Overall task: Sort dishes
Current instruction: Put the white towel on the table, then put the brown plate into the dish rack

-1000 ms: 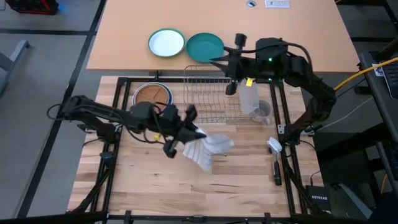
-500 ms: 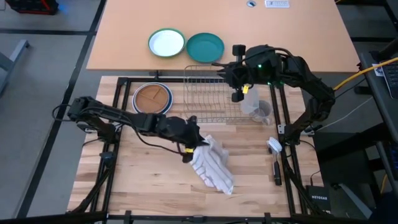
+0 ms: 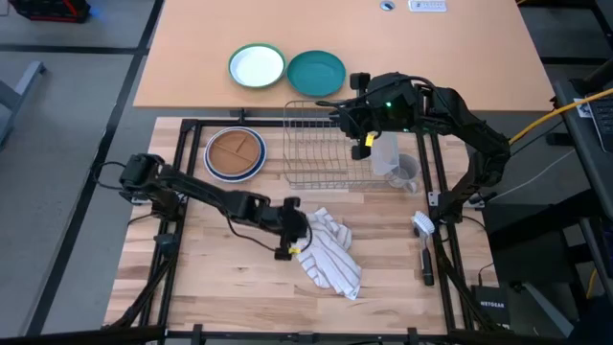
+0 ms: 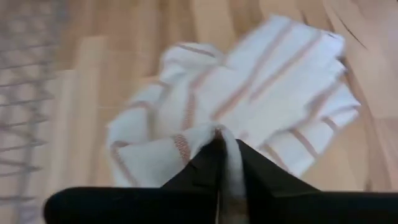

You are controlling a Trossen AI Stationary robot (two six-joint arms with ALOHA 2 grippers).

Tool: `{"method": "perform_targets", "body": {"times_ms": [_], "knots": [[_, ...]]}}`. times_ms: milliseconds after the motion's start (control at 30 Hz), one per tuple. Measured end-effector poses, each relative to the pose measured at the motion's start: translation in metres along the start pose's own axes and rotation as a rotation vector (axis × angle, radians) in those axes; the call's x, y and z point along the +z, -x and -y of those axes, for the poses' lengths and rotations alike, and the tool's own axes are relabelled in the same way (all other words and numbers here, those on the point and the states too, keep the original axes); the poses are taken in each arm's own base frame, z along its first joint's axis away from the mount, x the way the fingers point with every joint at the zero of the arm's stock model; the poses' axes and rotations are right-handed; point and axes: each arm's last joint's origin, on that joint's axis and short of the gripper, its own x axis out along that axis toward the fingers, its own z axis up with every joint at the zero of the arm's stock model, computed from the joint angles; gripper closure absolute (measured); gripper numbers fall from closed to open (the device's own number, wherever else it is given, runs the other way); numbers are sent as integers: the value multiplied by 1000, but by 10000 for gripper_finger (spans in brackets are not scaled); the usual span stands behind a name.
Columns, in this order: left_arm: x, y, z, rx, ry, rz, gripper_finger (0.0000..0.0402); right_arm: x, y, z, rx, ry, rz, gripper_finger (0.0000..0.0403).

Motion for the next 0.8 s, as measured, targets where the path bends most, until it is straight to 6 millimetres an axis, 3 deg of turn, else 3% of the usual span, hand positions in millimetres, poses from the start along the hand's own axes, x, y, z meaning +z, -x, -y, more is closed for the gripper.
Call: {"method": "perform_targets", "body": {"times_ms": [167, 400, 800], "knots": [[-3, -4, 9, -26, -31, -19, 294, 2, -7, -1, 3, 1, -5, 365], [9, 30, 10, -55, 22, -10, 215, 5, -17, -1, -6, -2, 6, 365], [7, 104, 5, -68, 119, -87, 202, 7, -36, -7, 32, 7, -12, 365]]}}
